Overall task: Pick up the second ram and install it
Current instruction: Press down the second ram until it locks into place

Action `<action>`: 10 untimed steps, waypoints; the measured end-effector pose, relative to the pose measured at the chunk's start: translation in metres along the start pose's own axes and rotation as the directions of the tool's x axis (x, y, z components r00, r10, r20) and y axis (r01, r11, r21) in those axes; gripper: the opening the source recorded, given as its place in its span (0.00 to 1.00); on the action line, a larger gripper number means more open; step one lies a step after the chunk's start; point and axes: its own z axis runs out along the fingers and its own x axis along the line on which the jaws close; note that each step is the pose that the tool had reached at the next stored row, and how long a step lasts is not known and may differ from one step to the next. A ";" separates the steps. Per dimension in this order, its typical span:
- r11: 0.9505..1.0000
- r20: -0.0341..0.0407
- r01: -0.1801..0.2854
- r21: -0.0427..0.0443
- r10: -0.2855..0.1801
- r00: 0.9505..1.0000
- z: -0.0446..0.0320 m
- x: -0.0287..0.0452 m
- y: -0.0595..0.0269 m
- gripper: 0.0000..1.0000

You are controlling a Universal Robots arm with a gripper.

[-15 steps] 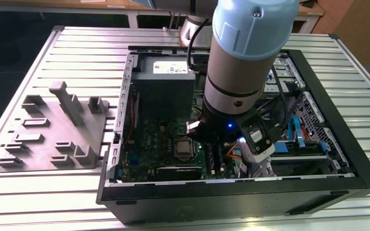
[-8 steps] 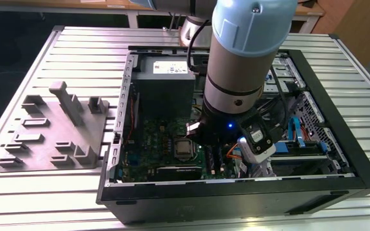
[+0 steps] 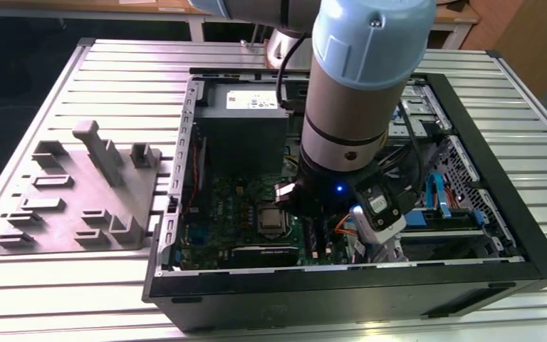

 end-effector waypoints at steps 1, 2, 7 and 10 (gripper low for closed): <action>1.000 0.000 0.000 0.000 0.000 1.000 0.0014 0.0001 0.0000 0.10; 1.000 0.000 0.000 0.000 0.000 1.000 0.0026 0.0001 -0.0001 0.10; 1.000 0.000 0.000 0.000 0.000 1.000 0.0049 0.0002 -0.0001 0.10; 1.000 0.000 0.000 0.000 0.000 1.000 0.0086 0.0004 -0.0003 0.10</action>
